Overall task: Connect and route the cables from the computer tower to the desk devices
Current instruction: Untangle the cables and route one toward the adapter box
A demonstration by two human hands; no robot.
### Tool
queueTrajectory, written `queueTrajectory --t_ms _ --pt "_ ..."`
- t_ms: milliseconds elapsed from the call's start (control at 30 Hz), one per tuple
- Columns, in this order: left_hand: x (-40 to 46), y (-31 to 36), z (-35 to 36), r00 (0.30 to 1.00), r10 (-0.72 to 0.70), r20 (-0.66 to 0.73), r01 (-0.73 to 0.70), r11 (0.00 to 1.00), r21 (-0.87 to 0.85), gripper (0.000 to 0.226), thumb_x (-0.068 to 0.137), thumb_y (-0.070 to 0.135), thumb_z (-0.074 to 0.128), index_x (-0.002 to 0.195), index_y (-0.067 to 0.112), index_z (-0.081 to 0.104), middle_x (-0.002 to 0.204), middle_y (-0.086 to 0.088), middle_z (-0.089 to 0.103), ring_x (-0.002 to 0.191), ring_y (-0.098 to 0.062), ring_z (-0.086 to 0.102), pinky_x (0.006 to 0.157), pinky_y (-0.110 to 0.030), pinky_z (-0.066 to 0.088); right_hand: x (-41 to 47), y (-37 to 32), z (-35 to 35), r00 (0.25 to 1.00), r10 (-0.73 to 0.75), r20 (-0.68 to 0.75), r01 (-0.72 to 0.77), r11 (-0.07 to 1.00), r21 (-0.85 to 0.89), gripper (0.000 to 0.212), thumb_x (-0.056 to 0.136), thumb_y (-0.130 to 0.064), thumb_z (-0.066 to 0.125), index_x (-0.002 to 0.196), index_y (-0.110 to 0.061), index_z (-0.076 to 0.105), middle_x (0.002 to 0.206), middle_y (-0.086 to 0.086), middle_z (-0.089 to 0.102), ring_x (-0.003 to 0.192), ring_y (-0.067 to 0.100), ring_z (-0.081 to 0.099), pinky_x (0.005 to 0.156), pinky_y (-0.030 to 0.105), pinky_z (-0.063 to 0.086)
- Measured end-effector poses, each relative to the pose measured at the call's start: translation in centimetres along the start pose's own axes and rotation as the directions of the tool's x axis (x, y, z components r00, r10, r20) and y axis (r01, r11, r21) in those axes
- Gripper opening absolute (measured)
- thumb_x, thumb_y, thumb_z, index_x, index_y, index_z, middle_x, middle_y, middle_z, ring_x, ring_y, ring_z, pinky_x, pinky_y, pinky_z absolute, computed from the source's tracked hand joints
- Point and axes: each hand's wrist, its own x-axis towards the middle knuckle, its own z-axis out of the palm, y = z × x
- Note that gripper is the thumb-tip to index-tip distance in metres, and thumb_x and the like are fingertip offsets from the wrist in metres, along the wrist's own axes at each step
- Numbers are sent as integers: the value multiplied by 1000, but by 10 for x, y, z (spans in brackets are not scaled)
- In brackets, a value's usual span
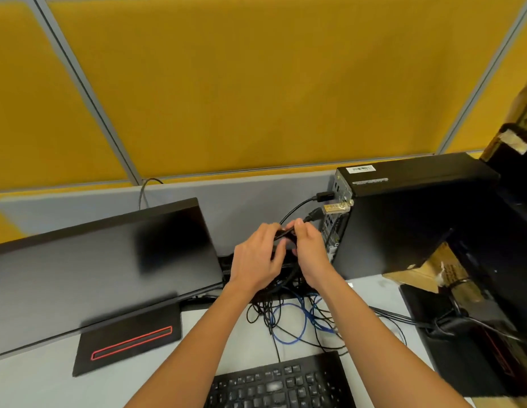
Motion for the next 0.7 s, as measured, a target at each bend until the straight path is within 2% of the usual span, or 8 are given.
queueTrajectory --t_ms 67,167,300,433,500,567,633,700 --pt "15 7 3 1000 23 -11 -23 1000 6 33 96 40 37 118 20 53 100 4 60 82 -15 61 52 -26 43 11 -4 -2 997 -58 -42 59 998 26 31 105 -23 35 88 -14 58 83 1 61 67 4 58 61 17 44" --pt "41 10 8 997 45 -57 -45 999 1 27 98 36 41 114 18 55 100 4 62 76 -17 63 48 -30 47 26 -12 -5 990 -85 -111 100 986 135 33 106 -22 34 83 -17 57 82 -1 58 68 5 52 65 21 41" --pt "59 3 9 990 47 -132 -48 999 -5 20 98 28 48 106 18 63 92 6 64 67 -14 61 43 -26 40 34 -21 -1 998 -37 -51 46 984 170 29 105 -31 36 89 -20 57 93 -3 62 89 10 54 76 27 40" --pt "50 6 -2 992 -51 -113 35 989 -141 19 99 24 48 107 22 64 93 10 62 72 -10 59 52 -30 46 27 -31 6 998 -50 -43 51 998 41 26 101 -32 46 102 -11 61 99 -1 62 91 5 57 76 21 43" --pt "28 3 -9 992 -114 -58 95 960 -265 20 99 19 48 111 22 63 97 11 63 77 -7 60 63 -32 49 18 -27 6 994 -97 -51 86 978 -191 25 98 -36 53 96 -15 66 107 0 59 100 11 56 86 26 43" --pt "3 2 -14 988 -151 -27 134 933 -333 24 98 16 48 115 22 63 97 12 63 74 -3 61 67 -29 51 3 -23 3 991 -130 -25 113 928 -354 22 94 -36 59 89 -16 69 105 3 60 99 17 58 86 32 45" --pt "-15 4 -14 986 -163 -32 144 932 -334 26 96 14 50 116 22 64 94 11 64 74 0 62 69 -27 53 -13 -23 -1 987 -162 13 158 935 -317 18 93 -24 61 84 -11 69 88 4 68 85 16 64 77 30 49" --pt "-25 3 -12 994 -102 -44 84 951 -298 29 92 5 54 116 17 66 93 7 66 79 2 60 69 -28 53 -26 -25 -8 975 -220 -20 207 942 -265 13 91 -17 63 82 -11 69 77 -1 69 73 9 65 73 26 52"
